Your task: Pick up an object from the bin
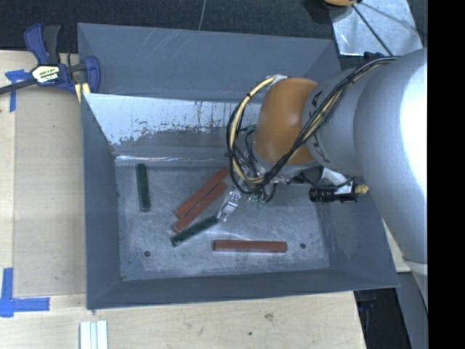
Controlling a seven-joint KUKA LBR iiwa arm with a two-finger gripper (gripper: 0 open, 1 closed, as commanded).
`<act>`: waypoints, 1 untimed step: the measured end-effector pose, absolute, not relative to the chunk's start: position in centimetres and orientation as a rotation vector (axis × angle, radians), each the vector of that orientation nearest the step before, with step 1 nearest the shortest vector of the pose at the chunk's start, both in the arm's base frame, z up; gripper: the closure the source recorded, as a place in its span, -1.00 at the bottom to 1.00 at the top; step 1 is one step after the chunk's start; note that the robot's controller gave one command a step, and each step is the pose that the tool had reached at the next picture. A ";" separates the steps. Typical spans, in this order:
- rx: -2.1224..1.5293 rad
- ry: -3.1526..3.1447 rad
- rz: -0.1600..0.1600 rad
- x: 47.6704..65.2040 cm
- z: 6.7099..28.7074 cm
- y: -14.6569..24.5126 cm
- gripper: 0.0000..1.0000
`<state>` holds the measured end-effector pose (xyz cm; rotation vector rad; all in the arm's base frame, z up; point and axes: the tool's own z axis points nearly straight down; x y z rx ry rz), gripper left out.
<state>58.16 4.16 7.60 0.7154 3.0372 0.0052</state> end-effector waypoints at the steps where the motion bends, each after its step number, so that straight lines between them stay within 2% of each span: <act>1: 0.715 3.038 0.005 58.1 7.6 4.2 -1.00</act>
Offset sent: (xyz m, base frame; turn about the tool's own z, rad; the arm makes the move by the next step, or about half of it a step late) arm 0.0170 0.0519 -0.0060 -0.0059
